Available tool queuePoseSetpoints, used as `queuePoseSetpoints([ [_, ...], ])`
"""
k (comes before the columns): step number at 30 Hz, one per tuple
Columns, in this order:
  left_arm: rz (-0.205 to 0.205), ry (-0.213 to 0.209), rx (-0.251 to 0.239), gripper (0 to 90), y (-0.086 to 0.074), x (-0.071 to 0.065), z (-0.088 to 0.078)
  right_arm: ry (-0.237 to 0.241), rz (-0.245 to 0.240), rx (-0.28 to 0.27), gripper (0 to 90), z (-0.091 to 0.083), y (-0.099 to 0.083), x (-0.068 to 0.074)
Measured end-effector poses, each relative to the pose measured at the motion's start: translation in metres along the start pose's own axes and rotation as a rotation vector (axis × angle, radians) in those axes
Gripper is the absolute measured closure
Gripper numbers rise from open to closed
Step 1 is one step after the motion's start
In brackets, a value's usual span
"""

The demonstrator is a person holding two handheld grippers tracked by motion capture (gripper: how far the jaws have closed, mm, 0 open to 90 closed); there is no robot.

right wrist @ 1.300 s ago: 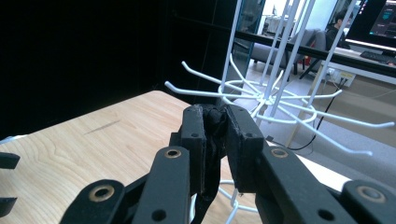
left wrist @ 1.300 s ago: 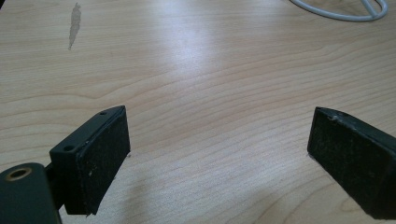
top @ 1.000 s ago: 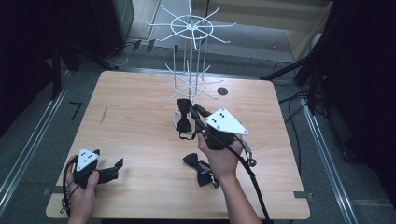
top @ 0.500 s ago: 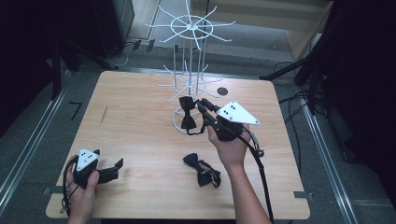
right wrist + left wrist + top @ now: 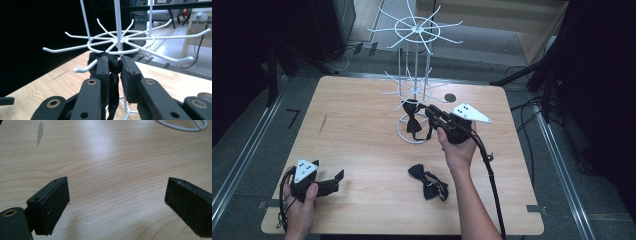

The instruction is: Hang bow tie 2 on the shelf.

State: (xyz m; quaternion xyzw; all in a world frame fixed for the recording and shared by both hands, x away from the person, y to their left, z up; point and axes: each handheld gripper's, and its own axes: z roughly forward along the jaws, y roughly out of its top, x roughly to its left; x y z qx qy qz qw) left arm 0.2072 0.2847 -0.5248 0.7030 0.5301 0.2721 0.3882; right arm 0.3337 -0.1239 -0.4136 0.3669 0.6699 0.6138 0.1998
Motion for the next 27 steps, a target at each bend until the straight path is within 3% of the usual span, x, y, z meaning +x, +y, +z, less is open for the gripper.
queuePoseSetpoints([
  [4,-0.001,0.001,-0.002,6.5,0.000,0.000,0.000,-0.028,0.001,0.022,78.7,0.005,-0.003,0.001],
  [9,0.003,0.005,0.001,6.5,0.000,0.000,0.000,-0.059,0.000,0.010,78.7,0.011,-0.006,0.002],
  [14,0.002,0.003,-0.001,6.6,0.000,0.000,0.000,-0.088,-0.029,0.003,77.7,0.020,-0.010,0.005],
  [16,-0.001,0.002,-0.003,6.5,0.000,0.000,0.000,-0.089,-0.040,0.013,73.8,0.022,-0.011,0.007],
  [17,-0.004,0.000,-0.003,6.5,0.000,0.000,0.000,-0.129,-0.063,0.031,62.4,0.022,-0.013,0.007],
  [18,-0.004,0.001,-0.004,6.5,0.000,0.000,0.000,-0.134,-0.061,0.036,59.8,0.021,-0.014,0.007],
  [20,-0.003,-0.002,-0.003,6.5,0.000,0.000,0.000,-0.110,-0.035,0.029,53.8,0.016,-0.017,0.006],
  [27,0.001,0.002,-0.003,6.5,0.000,0.000,0.000,-0.126,-0.044,0.041,50.2,-0.008,-0.028,0.005],
])
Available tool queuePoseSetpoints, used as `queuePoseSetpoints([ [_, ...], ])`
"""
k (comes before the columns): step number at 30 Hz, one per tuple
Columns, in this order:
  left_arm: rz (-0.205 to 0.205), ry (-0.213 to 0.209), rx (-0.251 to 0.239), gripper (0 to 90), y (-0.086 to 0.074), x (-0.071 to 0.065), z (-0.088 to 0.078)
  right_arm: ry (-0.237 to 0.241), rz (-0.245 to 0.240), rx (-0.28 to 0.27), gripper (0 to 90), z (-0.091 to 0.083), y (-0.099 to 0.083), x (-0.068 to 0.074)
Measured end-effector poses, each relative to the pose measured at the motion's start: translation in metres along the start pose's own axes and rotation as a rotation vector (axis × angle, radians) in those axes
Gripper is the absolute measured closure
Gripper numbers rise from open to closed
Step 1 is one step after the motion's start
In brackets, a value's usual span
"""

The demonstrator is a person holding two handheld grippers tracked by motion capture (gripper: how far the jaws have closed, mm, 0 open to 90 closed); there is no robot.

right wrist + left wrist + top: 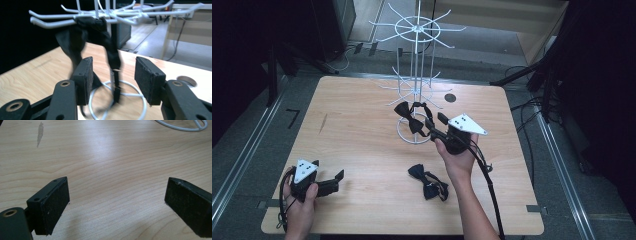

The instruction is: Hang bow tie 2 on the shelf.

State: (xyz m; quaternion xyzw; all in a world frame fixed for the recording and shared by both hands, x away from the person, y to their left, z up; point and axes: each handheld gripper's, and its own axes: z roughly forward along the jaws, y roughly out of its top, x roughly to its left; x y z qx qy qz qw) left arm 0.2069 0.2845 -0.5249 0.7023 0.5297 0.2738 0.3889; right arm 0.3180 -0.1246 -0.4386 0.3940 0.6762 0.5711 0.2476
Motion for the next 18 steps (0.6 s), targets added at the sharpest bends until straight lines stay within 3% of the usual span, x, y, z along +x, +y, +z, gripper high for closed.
queuePoseSetpoints([
  [8,-0.002,0.000,0.001,6.6,0.000,0.000,0.000,-0.008,-0.026,0.058,55.0,-0.031,-0.020,-0.003],
  [14,-0.001,0.002,-0.001,6.6,0.000,0.000,0.000,0.018,-0.055,0.117,62.4,-0.051,-0.040,0.002],
  [18,0.001,0.003,0.002,6.6,0.000,0.000,0.000,0.034,-0.045,0.158,64.9,-0.061,-0.052,0.005],
])
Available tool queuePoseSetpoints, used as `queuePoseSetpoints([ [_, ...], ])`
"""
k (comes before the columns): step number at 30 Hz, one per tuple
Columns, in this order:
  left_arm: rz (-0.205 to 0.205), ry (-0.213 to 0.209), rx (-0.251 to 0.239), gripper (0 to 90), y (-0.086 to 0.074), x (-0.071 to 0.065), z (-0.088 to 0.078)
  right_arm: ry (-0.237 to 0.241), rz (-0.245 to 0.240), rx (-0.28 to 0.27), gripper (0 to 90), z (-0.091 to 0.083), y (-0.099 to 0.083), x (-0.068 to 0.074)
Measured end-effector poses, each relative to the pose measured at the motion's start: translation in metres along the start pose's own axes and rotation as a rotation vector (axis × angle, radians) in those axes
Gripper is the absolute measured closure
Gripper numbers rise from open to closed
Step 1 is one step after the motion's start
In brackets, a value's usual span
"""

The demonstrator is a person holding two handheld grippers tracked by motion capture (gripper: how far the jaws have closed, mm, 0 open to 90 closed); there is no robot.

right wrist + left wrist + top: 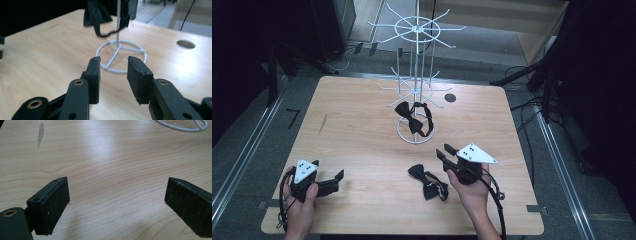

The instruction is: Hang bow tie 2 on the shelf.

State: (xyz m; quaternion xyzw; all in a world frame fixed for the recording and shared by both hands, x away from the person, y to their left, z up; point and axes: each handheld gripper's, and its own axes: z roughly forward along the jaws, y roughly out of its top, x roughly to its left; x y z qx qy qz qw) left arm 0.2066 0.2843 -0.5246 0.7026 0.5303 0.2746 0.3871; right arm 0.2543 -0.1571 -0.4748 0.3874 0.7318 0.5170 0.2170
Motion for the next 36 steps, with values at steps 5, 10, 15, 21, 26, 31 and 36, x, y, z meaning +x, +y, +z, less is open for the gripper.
queuePoseSetpoints([
  [5,-0.001,0.000,0.000,6.6,0.000,0.000,0.000,0.019,-0.015,0.055,71.7,-0.004,-0.019,0.007],
  [10,-0.001,0.002,0.001,6.5,0.000,0.000,0.000,0.052,-0.007,0.104,74.1,-0.003,-0.038,0.012],
  [15,-0.001,0.002,-0.002,6.6,0.000,0.000,-0.001,0.057,-0.011,0.144,73.4,-0.002,-0.054,0.014],
  [21,0.000,0.000,-0.003,6.5,0.000,0.000,-0.001,0.066,0.006,0.175,72.0,-0.005,-0.063,0.013],
  [26,0.001,0.001,-0.003,6.6,0.000,0.000,-0.001,0.084,0.005,0.205,69.9,-0.005,-0.068,0.015],
  [31,0.000,0.000,-0.003,6.6,0.000,0.000,-0.001,0.067,-0.006,0.242,69.1,-0.003,-0.073,0.016],
  [36,0.003,0.002,-0.001,6.5,0.000,-0.001,0.000,0.061,-0.001,0.287,80.7,0.000,-0.076,0.015],
])
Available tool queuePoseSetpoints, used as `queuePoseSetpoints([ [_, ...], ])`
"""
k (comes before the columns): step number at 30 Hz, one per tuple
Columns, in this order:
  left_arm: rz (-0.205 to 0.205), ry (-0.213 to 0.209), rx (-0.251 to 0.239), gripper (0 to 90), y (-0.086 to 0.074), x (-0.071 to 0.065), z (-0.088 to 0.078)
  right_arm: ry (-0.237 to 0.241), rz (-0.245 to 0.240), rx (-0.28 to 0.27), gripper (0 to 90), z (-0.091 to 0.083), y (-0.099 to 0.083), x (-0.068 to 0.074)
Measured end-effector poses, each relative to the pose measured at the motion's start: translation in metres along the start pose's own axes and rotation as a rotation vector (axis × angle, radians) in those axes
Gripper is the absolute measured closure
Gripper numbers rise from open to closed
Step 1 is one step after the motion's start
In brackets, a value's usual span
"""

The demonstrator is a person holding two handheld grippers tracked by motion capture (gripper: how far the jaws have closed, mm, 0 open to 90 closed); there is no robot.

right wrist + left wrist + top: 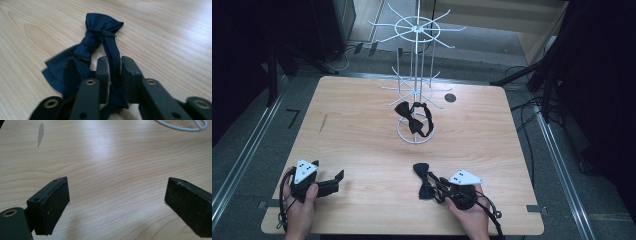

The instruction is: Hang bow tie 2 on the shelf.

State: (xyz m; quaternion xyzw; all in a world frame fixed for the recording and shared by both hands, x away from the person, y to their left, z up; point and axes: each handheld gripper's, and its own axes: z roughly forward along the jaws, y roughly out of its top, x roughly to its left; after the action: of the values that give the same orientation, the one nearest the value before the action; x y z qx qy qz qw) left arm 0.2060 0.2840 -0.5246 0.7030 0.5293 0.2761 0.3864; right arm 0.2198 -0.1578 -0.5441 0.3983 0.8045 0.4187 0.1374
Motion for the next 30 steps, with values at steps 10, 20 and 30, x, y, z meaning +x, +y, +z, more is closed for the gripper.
queuePoseSetpoints([
  [10,-0.002,-0.002,-0.003,6.6,0.000,0.000,0.000,-0.070,0.027,-0.061,90.0,-0.011,0.001,-0.008],
  [20,0.000,0.000,-0.002,6.6,0.000,0.000,0.000,-0.140,0.012,-0.156,90.0,-0.028,0.010,-0.013],
  [30,-0.002,0.002,-0.003,6.6,0.000,0.000,-0.001,-0.212,0.014,-0.252,90.0,-0.046,0.032,-0.022],
])
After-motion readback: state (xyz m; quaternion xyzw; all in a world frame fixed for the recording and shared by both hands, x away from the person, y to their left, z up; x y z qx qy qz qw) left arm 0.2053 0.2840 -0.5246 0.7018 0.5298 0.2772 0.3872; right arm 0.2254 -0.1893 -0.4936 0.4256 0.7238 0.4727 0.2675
